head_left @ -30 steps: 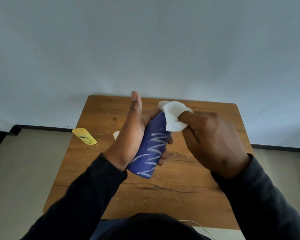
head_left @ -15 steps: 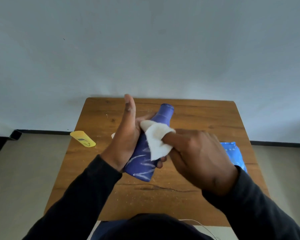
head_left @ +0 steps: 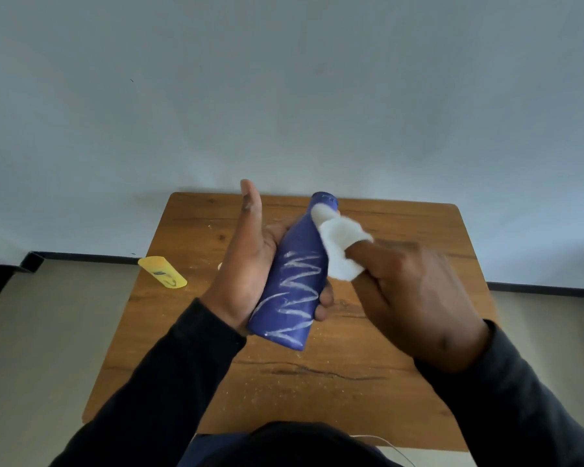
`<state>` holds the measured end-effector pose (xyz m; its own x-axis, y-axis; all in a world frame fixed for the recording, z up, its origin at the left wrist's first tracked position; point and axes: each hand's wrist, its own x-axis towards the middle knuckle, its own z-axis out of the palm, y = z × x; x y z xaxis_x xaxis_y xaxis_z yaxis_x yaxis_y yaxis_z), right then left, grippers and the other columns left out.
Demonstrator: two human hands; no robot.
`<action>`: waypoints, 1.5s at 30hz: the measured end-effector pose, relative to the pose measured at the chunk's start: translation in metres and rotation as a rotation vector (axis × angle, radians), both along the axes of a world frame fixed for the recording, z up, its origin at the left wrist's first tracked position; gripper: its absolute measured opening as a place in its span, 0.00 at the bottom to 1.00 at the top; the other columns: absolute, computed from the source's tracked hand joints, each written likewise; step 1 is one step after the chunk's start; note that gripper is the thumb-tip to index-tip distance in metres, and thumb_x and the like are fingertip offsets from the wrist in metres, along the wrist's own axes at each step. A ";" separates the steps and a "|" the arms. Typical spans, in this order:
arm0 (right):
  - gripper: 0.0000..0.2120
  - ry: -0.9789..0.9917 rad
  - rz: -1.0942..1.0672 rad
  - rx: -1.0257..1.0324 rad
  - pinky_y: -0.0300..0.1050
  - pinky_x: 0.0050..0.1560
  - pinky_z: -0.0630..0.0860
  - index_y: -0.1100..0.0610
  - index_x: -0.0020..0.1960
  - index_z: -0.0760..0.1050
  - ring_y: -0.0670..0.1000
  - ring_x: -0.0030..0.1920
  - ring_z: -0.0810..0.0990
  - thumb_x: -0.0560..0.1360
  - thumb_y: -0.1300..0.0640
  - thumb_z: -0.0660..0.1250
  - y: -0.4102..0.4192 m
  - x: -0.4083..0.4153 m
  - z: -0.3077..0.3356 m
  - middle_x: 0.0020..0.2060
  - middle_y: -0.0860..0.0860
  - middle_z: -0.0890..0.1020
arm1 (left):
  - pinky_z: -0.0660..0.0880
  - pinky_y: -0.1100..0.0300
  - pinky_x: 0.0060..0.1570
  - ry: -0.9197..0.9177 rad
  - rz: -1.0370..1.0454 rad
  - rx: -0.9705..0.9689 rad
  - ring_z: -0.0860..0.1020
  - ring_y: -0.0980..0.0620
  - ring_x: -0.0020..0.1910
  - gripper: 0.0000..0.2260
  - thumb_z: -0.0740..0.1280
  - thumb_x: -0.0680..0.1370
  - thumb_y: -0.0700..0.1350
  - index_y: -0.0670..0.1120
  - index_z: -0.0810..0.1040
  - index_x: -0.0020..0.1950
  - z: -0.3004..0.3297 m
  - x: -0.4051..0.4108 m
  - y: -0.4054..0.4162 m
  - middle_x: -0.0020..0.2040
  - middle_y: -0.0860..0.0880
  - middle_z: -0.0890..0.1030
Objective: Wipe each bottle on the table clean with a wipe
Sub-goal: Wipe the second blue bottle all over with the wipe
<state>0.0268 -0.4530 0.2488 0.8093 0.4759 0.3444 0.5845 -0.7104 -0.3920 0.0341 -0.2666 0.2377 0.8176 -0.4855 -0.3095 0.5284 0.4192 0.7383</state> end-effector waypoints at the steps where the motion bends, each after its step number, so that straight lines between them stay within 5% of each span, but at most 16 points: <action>1: 0.06 0.018 0.048 -0.002 0.47 0.23 0.69 0.50 0.44 0.72 0.58 0.27 0.74 0.73 0.54 0.57 0.003 -0.006 0.002 0.31 0.47 0.76 | 0.79 0.54 0.31 0.007 0.021 0.004 0.79 0.42 0.31 0.49 0.41 0.72 0.77 0.41 0.74 0.71 0.001 0.000 -0.002 0.43 0.36 0.77; 3: 0.09 0.041 0.112 -0.036 0.44 0.24 0.65 0.49 0.44 0.76 0.56 0.27 0.75 0.74 0.53 0.57 0.007 -0.012 0.005 0.32 0.47 0.78 | 0.78 0.54 0.30 0.012 0.055 0.026 0.79 0.43 0.31 0.49 0.41 0.72 0.78 0.43 0.77 0.70 0.002 0.002 -0.003 0.42 0.37 0.76; 7: 0.03 -0.023 -0.010 -0.044 0.48 0.22 0.67 0.48 0.44 0.68 0.56 0.26 0.71 0.73 0.55 0.57 0.000 0.012 0.008 0.28 0.45 0.70 | 0.79 0.54 0.32 -0.018 -0.004 -0.014 0.79 0.42 0.31 0.50 0.41 0.73 0.77 0.37 0.74 0.68 0.002 0.003 0.000 0.42 0.36 0.78; 12: 0.04 0.007 0.041 -0.081 0.45 0.21 0.66 0.52 0.45 0.74 0.51 0.23 0.68 0.74 0.57 0.62 -0.006 0.002 0.005 0.28 0.45 0.71 | 0.80 0.53 0.32 -0.018 0.004 -0.103 0.77 0.39 0.40 0.49 0.42 0.71 0.79 0.45 0.76 0.71 0.005 0.008 0.012 0.50 0.36 0.75; 15: 0.04 0.021 0.043 -0.038 0.39 0.23 0.57 0.53 0.44 0.75 0.47 0.24 0.61 0.73 0.60 0.64 -0.008 -0.002 0.004 0.29 0.42 0.66 | 0.80 0.53 0.32 -0.021 -0.011 -0.124 0.79 0.42 0.33 0.49 0.42 0.71 0.80 0.47 0.75 0.73 0.007 0.009 0.014 0.45 0.38 0.77; 20: 0.12 0.001 0.066 0.017 0.42 0.24 0.57 0.45 0.44 0.66 0.48 0.26 0.60 0.73 0.61 0.64 -0.012 -0.003 0.006 0.30 0.42 0.64 | 0.80 0.53 0.33 -0.020 -0.032 -0.170 0.79 0.45 0.32 0.49 0.42 0.70 0.80 0.47 0.73 0.74 0.009 0.009 0.011 0.42 0.40 0.78; 26: 0.06 0.038 0.167 0.099 0.48 0.24 0.68 0.48 0.47 0.75 0.52 0.28 0.72 0.77 0.59 0.62 -0.016 -0.009 0.003 0.33 0.43 0.74 | 0.76 0.54 0.38 -0.047 -0.005 -0.107 0.78 0.47 0.33 0.49 0.42 0.70 0.80 0.47 0.74 0.73 0.008 0.008 0.006 0.36 0.44 0.79; 32: 0.09 -0.002 0.068 0.052 0.46 0.23 0.66 0.45 0.47 0.69 0.49 0.26 0.68 0.76 0.59 0.63 -0.014 0.001 0.006 0.31 0.41 0.71 | 0.79 0.52 0.35 -0.017 -0.032 -0.141 0.75 0.42 0.39 0.49 0.42 0.70 0.80 0.47 0.73 0.74 0.009 0.007 0.005 0.46 0.39 0.76; 37: 0.10 0.125 0.197 0.063 0.48 0.30 0.75 0.47 0.56 0.77 0.55 0.39 0.83 0.77 0.57 0.63 -0.007 -0.017 0.003 0.43 0.46 0.84 | 0.74 0.52 0.42 -0.034 0.078 -0.079 0.76 0.46 0.35 0.48 0.44 0.71 0.79 0.46 0.78 0.70 0.010 0.004 0.004 0.39 0.40 0.76; 42: 0.09 0.068 0.085 0.048 0.52 0.29 0.75 0.50 0.52 0.79 0.56 0.35 0.81 0.76 0.56 0.61 -0.009 -0.003 0.005 0.41 0.48 0.84 | 0.67 0.46 0.52 -0.019 0.065 -0.081 0.74 0.43 0.41 0.49 0.43 0.71 0.79 0.45 0.77 0.70 0.010 0.004 -0.001 0.38 0.43 0.80; 45: 0.12 0.063 0.113 0.033 0.50 0.27 0.74 0.48 0.56 0.79 0.55 0.34 0.81 0.76 0.56 0.61 -0.003 -0.014 0.009 0.40 0.47 0.84 | 0.75 0.51 0.45 -0.009 0.119 -0.062 0.77 0.45 0.37 0.48 0.44 0.71 0.79 0.45 0.78 0.69 0.012 0.003 -0.002 0.38 0.42 0.78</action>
